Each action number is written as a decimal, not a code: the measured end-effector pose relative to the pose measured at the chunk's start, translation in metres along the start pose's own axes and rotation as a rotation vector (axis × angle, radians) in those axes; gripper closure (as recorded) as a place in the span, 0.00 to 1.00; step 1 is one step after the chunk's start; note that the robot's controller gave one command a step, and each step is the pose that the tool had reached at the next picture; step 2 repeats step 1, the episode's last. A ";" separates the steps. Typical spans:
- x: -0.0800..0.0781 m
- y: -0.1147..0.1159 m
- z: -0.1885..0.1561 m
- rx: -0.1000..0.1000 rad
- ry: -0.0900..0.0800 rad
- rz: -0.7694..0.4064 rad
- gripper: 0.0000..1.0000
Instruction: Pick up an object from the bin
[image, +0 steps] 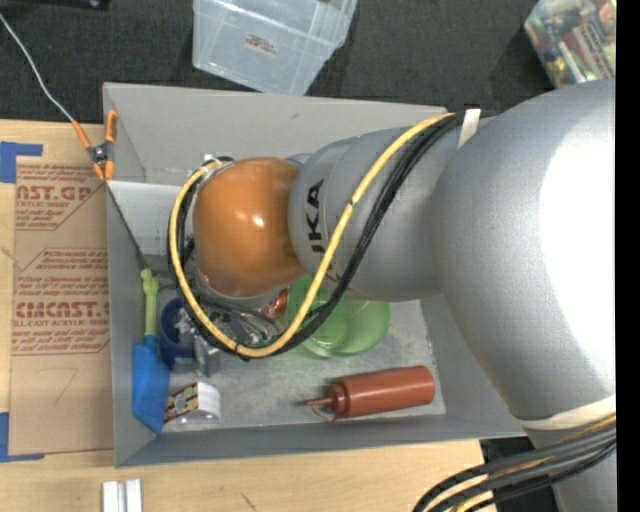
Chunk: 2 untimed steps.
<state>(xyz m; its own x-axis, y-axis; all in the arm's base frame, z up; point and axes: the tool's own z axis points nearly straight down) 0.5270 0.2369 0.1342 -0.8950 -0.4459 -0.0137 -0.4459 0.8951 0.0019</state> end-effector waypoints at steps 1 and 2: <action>0.000 0.000 0.000 0.000 0.000 0.000 1.00; 0.000 0.000 0.000 0.000 0.000 0.000 1.00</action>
Offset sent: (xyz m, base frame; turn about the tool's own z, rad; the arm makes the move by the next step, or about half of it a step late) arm 0.0025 -0.0128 0.0965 -0.0283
